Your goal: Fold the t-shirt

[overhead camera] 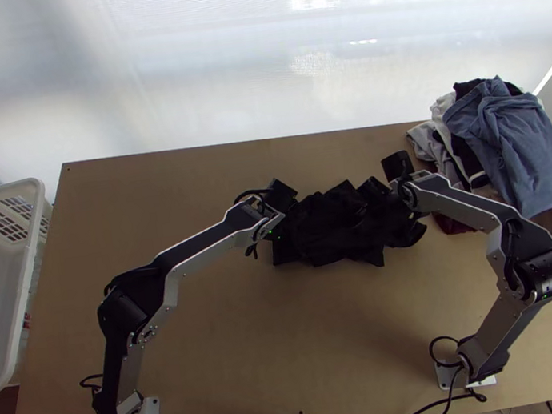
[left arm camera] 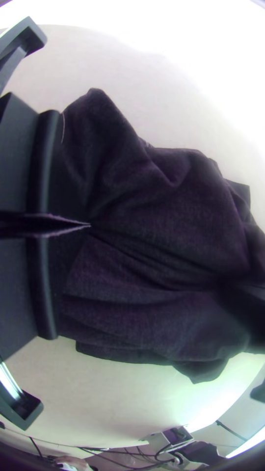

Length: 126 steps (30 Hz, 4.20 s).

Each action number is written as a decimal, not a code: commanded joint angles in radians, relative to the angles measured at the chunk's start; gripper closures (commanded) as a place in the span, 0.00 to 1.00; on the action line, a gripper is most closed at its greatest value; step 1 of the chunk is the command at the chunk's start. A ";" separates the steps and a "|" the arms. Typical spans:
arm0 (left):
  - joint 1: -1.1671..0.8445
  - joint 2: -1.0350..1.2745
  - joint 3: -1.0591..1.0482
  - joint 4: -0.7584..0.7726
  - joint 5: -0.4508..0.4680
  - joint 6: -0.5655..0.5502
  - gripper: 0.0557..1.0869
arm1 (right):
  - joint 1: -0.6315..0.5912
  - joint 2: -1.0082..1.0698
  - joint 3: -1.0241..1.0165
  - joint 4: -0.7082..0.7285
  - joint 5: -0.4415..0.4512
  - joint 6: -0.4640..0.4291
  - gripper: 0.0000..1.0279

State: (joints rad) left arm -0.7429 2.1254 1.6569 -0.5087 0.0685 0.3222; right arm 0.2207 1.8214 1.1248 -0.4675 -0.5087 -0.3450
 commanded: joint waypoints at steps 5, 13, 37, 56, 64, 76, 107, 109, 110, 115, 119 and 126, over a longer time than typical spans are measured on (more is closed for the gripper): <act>-0.003 -0.010 -0.023 0.002 0.001 0.006 0.96 | -0.222 -0.042 0.000 -0.039 0.009 -0.095 0.97; -0.007 -0.010 -0.026 0.004 -0.001 0.023 0.96 | -0.391 -0.056 0.032 -0.072 0.009 -0.180 0.97; 0.016 -0.193 -0.023 -0.008 -0.088 -0.017 0.69 | -0.231 -0.320 -0.011 -0.224 -0.002 -0.002 0.86; 0.249 -0.354 -0.060 -0.093 -0.101 -0.091 0.05 | 0.353 -0.309 0.032 -0.220 0.268 0.305 0.07; 0.390 -0.461 -0.117 -0.119 -0.101 -0.091 0.05 | 0.509 -0.106 0.227 -0.217 0.427 0.347 0.05; 0.428 -0.579 -0.272 -0.119 -0.101 -0.063 0.05 | 0.609 0.113 0.438 -0.269 0.533 0.465 0.05; 0.438 -0.634 -0.370 -0.085 -0.102 -0.008 0.05 | 0.695 0.378 0.553 -0.313 0.820 0.509 0.16; 0.441 -0.636 -0.373 -0.085 -0.102 0.000 0.05 | 0.695 0.378 0.549 -0.326 0.820 0.514 0.30; 0.442 -0.637 -0.373 -0.085 -0.102 0.003 0.05 | 0.694 0.377 0.541 -0.329 0.820 0.518 0.36; 0.450 -0.640 -0.375 -0.085 -0.102 0.014 0.05 | 0.691 0.319 0.480 -0.315 0.811 0.488 0.77; 0.451 -0.639 -0.373 -0.083 -0.102 0.015 0.05 | 0.687 0.273 0.411 -0.310 0.746 0.449 0.97; 0.451 -0.642 -0.375 -0.083 -0.102 0.021 0.05 | 0.691 0.164 0.231 -0.312 0.539 0.307 0.97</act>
State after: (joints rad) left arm -0.2939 1.4853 1.2842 -0.5930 -0.0338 0.3344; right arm 0.9058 2.0762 1.5017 -0.7689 0.1844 0.0635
